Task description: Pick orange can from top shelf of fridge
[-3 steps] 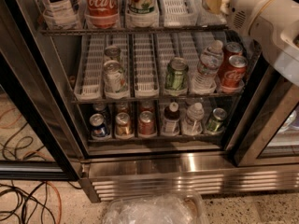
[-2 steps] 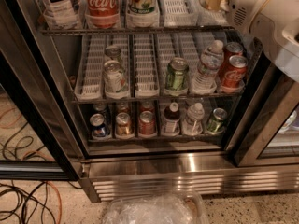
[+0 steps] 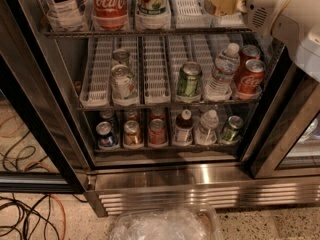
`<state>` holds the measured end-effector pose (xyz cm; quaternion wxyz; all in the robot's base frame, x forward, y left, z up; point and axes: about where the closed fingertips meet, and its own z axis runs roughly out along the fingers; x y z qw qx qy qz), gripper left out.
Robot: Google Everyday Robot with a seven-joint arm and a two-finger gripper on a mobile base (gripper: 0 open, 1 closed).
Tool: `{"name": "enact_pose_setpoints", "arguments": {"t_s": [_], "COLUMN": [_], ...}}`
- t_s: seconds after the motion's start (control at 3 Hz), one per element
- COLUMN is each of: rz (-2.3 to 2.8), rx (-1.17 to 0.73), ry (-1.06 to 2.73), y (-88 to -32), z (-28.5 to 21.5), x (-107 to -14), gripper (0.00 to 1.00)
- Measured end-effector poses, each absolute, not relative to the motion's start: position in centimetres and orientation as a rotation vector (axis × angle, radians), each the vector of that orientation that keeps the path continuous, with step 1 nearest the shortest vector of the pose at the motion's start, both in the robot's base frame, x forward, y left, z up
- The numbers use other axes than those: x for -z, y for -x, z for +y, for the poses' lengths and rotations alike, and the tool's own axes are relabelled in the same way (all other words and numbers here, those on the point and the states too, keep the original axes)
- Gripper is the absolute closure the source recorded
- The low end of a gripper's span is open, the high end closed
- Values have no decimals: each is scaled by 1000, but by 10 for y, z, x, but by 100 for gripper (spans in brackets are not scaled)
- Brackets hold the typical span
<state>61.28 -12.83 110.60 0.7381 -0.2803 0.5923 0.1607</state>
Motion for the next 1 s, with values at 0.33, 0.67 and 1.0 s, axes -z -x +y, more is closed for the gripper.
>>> {"name": "enact_pose_setpoints", "arguments": {"t_s": [0.33,0.67,1.0], "rz": [1338,1364,1367], "rx": [-373,-383,-383], "ry": [644,672,675], "y": [-602,-593,-591], "z": [-129,-129,-129], "x": [-1094,-1080,-1081], "gripper": [100,100,100]}}
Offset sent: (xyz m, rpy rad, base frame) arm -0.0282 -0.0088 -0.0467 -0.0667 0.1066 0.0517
